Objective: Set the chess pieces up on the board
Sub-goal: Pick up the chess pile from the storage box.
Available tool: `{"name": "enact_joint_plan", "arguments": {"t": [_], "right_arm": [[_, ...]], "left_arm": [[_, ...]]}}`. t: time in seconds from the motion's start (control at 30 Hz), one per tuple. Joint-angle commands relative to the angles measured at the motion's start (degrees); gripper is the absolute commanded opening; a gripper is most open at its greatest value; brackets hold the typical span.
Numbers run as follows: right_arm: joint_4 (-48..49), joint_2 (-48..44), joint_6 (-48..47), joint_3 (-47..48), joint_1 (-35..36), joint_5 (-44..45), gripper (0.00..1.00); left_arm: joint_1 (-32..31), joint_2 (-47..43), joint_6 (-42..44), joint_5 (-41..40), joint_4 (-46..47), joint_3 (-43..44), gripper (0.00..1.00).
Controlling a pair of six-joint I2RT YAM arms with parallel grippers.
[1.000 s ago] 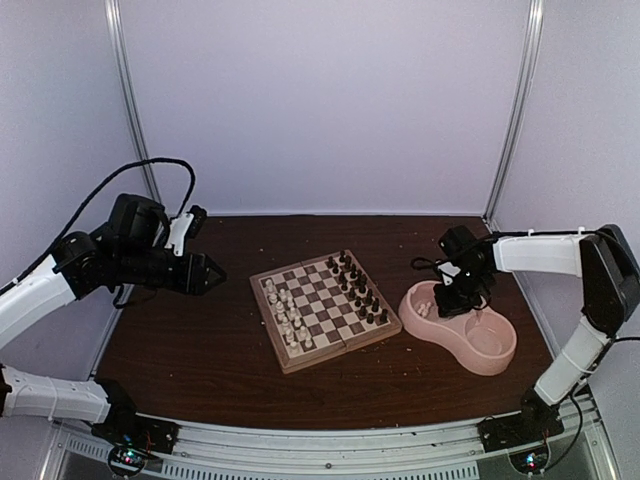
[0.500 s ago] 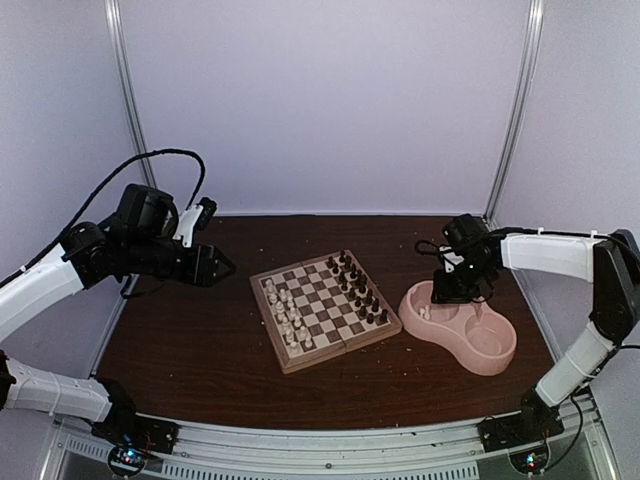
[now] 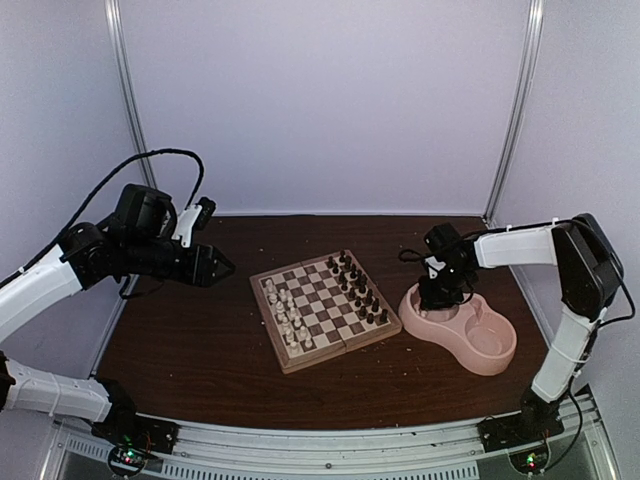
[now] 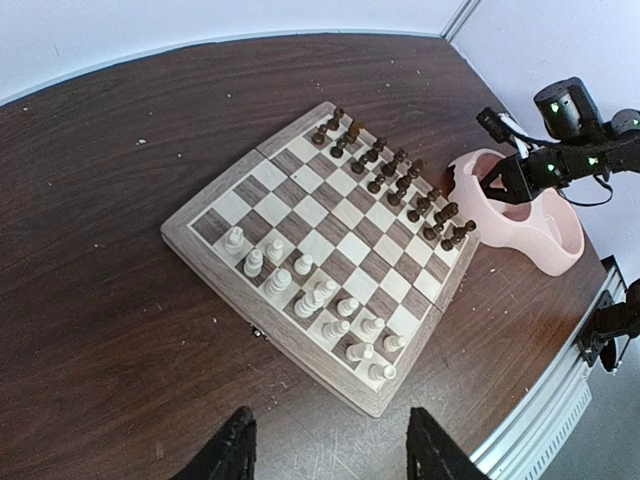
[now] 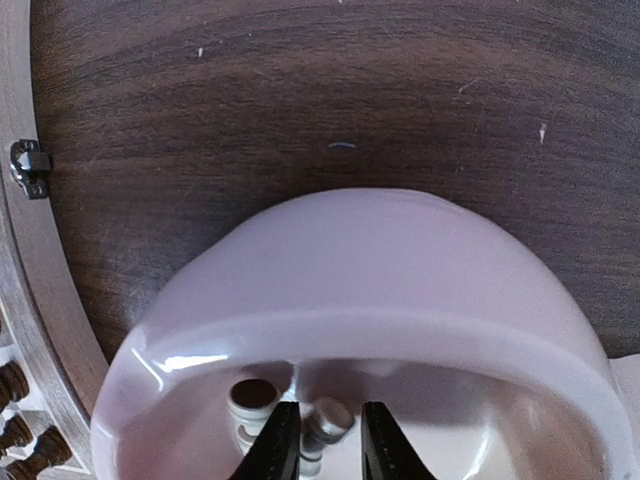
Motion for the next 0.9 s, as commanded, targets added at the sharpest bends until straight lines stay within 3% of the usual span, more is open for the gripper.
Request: {"name": "enact_joint_plan", "arguments": {"t": [0.0,0.1,0.6,0.7,0.87], "right_arm": [[0.7,0.5,-0.1,1.4,0.6,-0.6,0.19],[0.5,-1.4,-0.9,1.4,0.6,-0.1,0.1],[4.6,-22.1,-6.1,-5.3,0.6,4.7,0.1],[8.5,-25.6,-6.5,-7.8,0.6,1.7,0.1],[19.3,-31.2,-2.4,-12.9,0.9,-11.6,0.1]], "left_arm": [[0.2,-1.1,0.7,0.1,1.3,-0.9,0.51],[0.2,-1.4,0.2,0.3,1.3,-1.5,0.51],[0.2,-1.8,-4.1,4.6,5.1,-5.7,0.52],[0.2,-1.0,-6.0,8.6,8.5,-7.1,0.51],[-1.2,1.6,-11.5,18.1,22.4,-10.8,0.49]]}}
